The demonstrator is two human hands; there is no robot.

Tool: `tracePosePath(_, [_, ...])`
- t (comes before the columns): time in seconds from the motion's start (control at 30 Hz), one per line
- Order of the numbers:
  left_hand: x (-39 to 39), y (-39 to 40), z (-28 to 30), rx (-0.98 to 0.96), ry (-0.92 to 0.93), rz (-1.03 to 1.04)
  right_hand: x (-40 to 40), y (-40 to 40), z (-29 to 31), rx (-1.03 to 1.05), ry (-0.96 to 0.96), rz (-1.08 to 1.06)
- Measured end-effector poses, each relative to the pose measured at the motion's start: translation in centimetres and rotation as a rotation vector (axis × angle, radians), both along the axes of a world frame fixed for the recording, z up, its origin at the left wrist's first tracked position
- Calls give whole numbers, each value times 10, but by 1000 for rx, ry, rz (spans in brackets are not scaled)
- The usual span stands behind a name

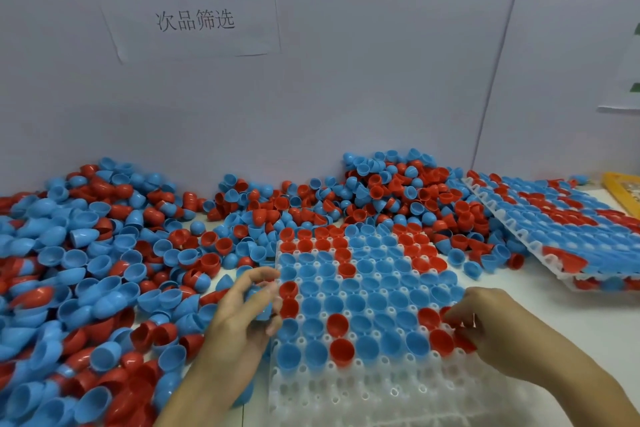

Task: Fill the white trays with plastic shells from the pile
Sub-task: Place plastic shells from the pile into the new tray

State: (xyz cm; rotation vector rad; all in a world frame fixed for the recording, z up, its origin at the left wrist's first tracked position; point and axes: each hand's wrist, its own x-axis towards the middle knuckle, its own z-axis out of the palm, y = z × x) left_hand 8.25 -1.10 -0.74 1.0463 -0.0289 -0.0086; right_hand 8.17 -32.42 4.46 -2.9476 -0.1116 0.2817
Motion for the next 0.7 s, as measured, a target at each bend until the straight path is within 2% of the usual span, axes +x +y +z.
tracePosePath(0.1, [-1,-1,4,-132,32,28,3,0,2,15,-59,-65])
tracePosePath(0.2, [0,0,3,-119,65,86,13,11,1,103,-232,-98])
tracePosePath(0.27, [1,0,3,-79,63,108,20,27,-1,238,-348,-41])
tracePosePath(0.37, [2,0,4,-20,37,138,29,63,-2,447,-413,109])
tracePosePath(0.53, [5,4,-2,70,29,254,42,132,-9,794,-311,312])
tracePosePath(0.7, [9,8,-3,124,-29,252,48,172,-18,983,-196,368])
